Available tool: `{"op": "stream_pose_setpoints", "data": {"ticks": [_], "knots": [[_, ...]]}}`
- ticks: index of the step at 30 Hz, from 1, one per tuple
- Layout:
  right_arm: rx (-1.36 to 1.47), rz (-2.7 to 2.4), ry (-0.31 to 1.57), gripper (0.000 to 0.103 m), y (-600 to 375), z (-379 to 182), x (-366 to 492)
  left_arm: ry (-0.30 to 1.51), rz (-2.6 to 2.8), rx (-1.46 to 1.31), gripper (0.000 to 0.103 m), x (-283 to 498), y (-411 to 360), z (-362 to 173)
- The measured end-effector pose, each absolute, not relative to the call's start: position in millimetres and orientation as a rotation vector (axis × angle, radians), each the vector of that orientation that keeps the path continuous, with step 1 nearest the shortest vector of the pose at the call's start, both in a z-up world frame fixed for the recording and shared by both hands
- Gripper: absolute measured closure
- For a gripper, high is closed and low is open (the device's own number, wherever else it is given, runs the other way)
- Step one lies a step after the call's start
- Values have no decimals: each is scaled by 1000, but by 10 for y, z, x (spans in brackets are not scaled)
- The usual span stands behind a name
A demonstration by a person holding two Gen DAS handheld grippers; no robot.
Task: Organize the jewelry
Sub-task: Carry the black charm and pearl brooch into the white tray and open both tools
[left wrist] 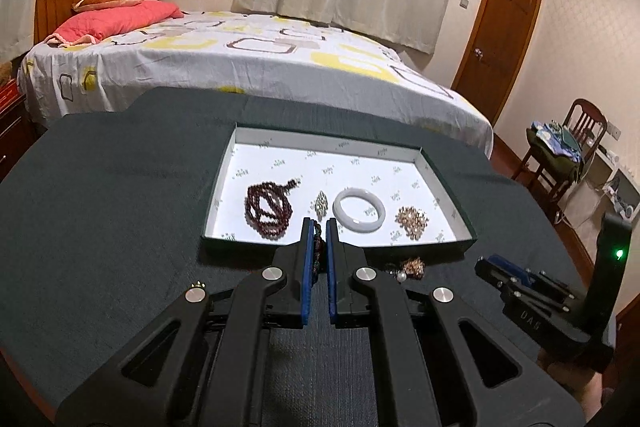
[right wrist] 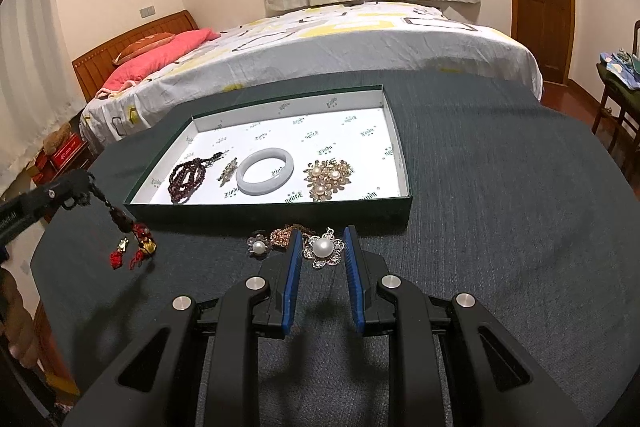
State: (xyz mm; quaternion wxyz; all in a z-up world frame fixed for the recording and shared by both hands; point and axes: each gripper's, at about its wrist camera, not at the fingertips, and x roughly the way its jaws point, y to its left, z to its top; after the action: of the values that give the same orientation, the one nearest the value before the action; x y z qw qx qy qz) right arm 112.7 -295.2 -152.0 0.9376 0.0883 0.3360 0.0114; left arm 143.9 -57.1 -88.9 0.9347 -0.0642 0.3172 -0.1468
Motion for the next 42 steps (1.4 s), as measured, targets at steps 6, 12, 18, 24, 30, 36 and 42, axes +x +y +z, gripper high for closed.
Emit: {"op": "stream_pose_setpoints", "data": {"ticks": [6, 12, 18, 24, 30, 36, 42], "knots": [[182, 28, 670, 81, -2947, -1455, 1133, 619, -294, -138, 97, 1457, -508, -742], [178, 38, 645, 81, -2915, -1340, 1156, 595, -308, -143, 97, 1474, -514, -632], [167, 52, 619, 81, -2873, -1221, 1205, 575, -325, -148, 97, 1545, -552, -554], [157, 63, 574, 81, -2870, -1034, 1357, 527, -347, -136, 97, 1714, -640, -439], [134, 72, 535, 81, -2845, -900, 1693, 501, -360, -119, 97, 2093, -806, -457], [104, 68, 525, 81, -2811, -993, 2190, 530, -343, -114, 97, 2608, -957, -690], [107, 60, 608, 81, -2822, -1337, 2690, 645, -315, -104, 97, 3128, -1136, -1126]]}}
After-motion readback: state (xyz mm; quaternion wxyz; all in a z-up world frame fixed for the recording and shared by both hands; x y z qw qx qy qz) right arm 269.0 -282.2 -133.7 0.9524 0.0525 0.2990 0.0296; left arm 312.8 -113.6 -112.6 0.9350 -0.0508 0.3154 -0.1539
